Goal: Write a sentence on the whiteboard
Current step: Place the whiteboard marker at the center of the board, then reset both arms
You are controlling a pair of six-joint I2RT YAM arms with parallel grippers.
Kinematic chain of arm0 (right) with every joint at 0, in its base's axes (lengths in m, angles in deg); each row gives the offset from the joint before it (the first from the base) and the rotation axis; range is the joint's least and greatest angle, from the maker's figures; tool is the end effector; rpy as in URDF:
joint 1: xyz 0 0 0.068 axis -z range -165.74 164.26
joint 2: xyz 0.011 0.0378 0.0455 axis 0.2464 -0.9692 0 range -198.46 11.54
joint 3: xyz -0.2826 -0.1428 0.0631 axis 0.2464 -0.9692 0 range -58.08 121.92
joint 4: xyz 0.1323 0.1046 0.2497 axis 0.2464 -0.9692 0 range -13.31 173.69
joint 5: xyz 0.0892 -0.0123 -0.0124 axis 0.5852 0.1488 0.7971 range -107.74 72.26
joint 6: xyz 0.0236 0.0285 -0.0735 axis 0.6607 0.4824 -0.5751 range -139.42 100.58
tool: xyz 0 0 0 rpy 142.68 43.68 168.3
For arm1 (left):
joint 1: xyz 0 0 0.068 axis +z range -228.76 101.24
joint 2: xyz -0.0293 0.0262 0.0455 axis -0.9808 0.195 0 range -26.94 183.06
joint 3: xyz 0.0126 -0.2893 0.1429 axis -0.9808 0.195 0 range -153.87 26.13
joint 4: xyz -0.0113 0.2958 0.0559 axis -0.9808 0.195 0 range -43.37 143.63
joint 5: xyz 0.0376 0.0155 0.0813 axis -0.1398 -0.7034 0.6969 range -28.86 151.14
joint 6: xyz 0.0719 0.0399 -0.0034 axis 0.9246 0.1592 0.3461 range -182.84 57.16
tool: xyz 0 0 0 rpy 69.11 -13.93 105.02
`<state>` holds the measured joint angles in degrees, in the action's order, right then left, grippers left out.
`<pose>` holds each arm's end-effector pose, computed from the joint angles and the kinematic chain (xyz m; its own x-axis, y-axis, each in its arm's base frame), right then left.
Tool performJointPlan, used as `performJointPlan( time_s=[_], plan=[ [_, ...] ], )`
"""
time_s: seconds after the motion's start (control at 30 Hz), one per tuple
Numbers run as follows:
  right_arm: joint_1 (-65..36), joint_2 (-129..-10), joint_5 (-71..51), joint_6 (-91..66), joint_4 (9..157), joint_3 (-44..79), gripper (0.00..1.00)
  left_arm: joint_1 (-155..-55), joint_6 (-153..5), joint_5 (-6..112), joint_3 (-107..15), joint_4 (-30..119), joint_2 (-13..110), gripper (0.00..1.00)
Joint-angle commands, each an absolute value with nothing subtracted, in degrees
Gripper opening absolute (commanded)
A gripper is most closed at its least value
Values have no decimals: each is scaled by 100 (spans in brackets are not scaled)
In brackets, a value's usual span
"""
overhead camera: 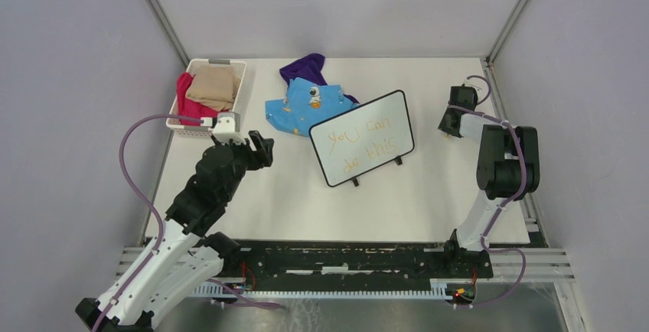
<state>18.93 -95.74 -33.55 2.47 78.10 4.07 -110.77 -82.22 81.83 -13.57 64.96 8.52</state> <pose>0.4461 -0.0560 0.1429 -0.6226 0.4107 -0.6662 0.5198 0.8533 0.0403 0.1674 -0.0748 0.3432 -0.2629 -0.2017 -0.9435 0.1253 0.9625 -0.2407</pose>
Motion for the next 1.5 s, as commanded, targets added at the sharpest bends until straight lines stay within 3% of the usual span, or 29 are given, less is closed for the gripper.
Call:
performJointPlan(
  time_s=[0.0,0.43,0.87,1.3,1.47],
  plan=[
    [1962,-9498,-3125,103,7632,219,38,-11112,-7937,8216,-1391,6297,800,74],
    [1962,-9244,-3054,235,7684,168,41,-11119,-7963,8208,-1371,6265,804,76],
    [1477,-7259,-2973,947,8152,125,49,-11128,-8079,8221,-1382,6212,890,79],
    [-402,-5487,-4069,-620,8183,911,92,-11145,-8568,8298,-1397,6057,1084,86],
    [-898,-4786,-4192,-1171,8496,586,95,-11146,-8939,8539,-1353,5982,1197,89]
  ],
)
